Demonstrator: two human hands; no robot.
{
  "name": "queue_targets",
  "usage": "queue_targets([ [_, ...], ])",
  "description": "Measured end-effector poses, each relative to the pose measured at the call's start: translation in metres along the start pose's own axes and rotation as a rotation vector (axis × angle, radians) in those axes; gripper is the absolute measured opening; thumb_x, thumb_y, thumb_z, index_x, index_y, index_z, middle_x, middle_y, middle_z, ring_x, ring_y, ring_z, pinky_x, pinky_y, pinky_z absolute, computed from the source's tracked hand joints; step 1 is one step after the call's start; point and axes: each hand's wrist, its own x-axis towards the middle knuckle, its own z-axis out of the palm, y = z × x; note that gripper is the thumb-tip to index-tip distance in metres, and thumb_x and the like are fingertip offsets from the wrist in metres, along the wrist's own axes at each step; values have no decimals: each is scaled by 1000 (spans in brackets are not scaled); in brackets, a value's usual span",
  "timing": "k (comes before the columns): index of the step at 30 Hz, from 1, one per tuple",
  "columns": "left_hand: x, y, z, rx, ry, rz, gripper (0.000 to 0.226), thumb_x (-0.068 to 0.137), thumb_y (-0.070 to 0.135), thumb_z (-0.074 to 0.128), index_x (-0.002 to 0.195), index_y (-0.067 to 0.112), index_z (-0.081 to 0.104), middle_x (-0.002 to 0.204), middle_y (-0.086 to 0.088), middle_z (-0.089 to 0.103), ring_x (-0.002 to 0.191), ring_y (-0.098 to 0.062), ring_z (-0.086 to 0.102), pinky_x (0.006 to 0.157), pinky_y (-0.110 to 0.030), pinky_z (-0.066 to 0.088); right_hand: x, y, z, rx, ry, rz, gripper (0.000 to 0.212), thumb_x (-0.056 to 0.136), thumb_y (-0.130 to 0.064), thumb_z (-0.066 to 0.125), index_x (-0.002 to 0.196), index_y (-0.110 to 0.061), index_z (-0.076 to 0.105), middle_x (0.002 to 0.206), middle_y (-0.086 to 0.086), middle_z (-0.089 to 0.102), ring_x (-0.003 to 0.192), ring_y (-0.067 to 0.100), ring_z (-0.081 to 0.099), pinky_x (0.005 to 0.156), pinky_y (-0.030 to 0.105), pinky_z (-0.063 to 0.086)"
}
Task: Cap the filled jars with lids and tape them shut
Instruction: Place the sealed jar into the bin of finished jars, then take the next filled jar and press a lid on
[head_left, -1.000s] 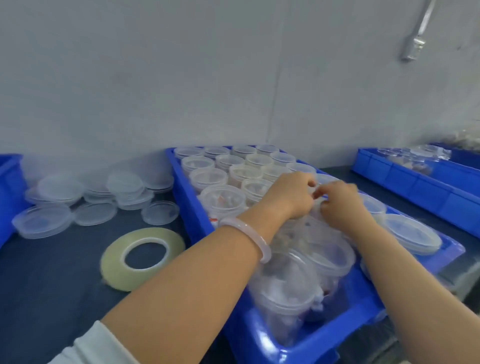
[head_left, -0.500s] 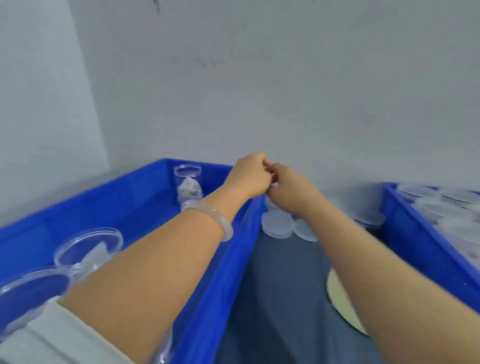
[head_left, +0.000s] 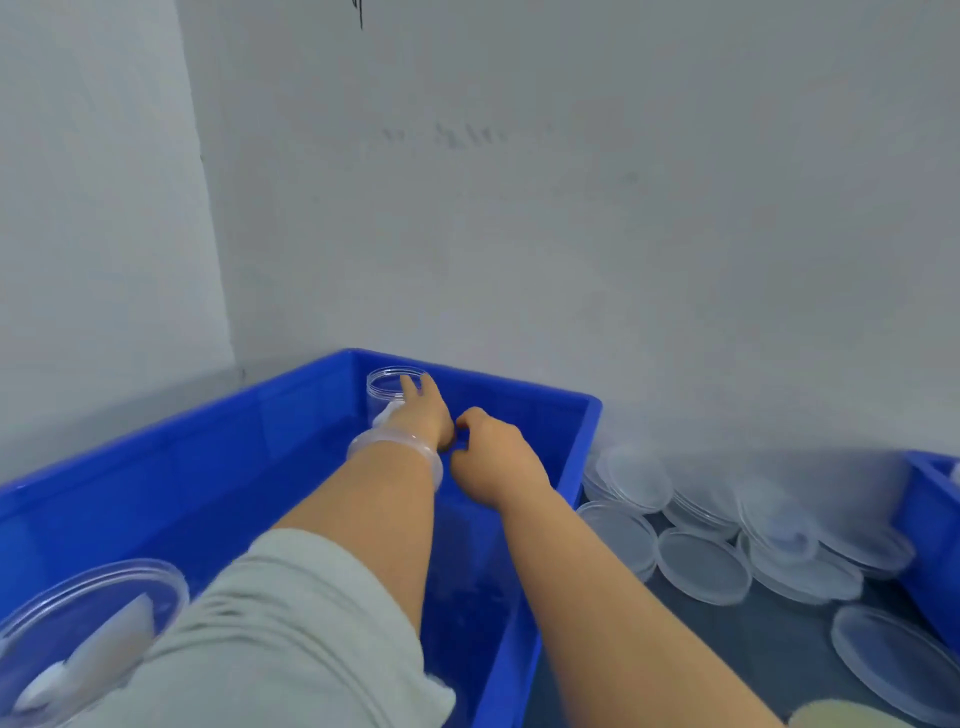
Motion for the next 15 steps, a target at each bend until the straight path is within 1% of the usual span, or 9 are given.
queue_targets([
  [2,13,0,-5,37,48,-13,71,94,12,49,151,6,8,158,-15,12,129,-30,44,94,-37,40,0,-1,1,15,27,-9,35,89,-12,45,124,-11,45,108,10,58,97,28,54,71,39,46],
  [4,17,-3,-10,78,49,-16,38,90,7,51,128,4,49,126,-11,53,102,-24,57,77,-31,39,-1,-1,1,13,62,-3,36,89,-13,46,125,-10,44,111,11,56,99,29,53,74,40,47],
  [5,18,-3,-11,101,-5,-35,21,90,5,52,110,3,59,106,-9,58,90,-23,57,75,-29,39,-1,0,0,5,76,-5,36,89,-13,46,125,-10,43,113,11,55,101,29,51,76,41,47],
  [6,15,-3,-11,118,-4,-32,12,91,6,52,98,2,61,97,-10,59,86,-24,58,75,-29,41,0,0,0,2,88,0,37,89,-12,48,125,-9,42,116,12,53,103,29,49,78,40,46],
  [8,8,-1,-11,139,140,23,11,90,6,52,91,3,62,89,-10,60,83,-26,60,69,-33,45,1,1,0,22,95,19,41,88,-12,50,127,-7,38,123,14,48,108,29,45,82,38,44],
  [9,2,3,-16,137,206,61,11,88,4,51,83,6,61,81,-8,59,74,-25,58,62,-33,44,2,1,1,61,99,29,48,89,-13,52,132,-6,34,128,15,44,112,29,43,85,38,44],
  [11,-20,19,-38,96,272,155,21,85,2,51,68,13,55,76,-8,59,67,-23,53,59,-30,40,1,1,1,177,130,21,71,90,-22,57,146,-5,17,141,15,33,124,31,35,96,38,40],
  [13,-46,43,-69,120,350,304,13,86,10,52,83,13,64,96,-12,67,84,-30,60,67,-31,42,-4,1,-9,340,228,18,98,84,-39,67,151,-8,3,149,14,24,134,31,26,107,39,32],
  [15,-80,68,-96,131,468,458,21,87,17,52,100,13,67,107,-13,67,98,-34,61,73,-32,43,-10,0,-30,507,343,26,118,70,-50,78,151,-12,0,151,11,27,138,29,25,112,43,29],
])
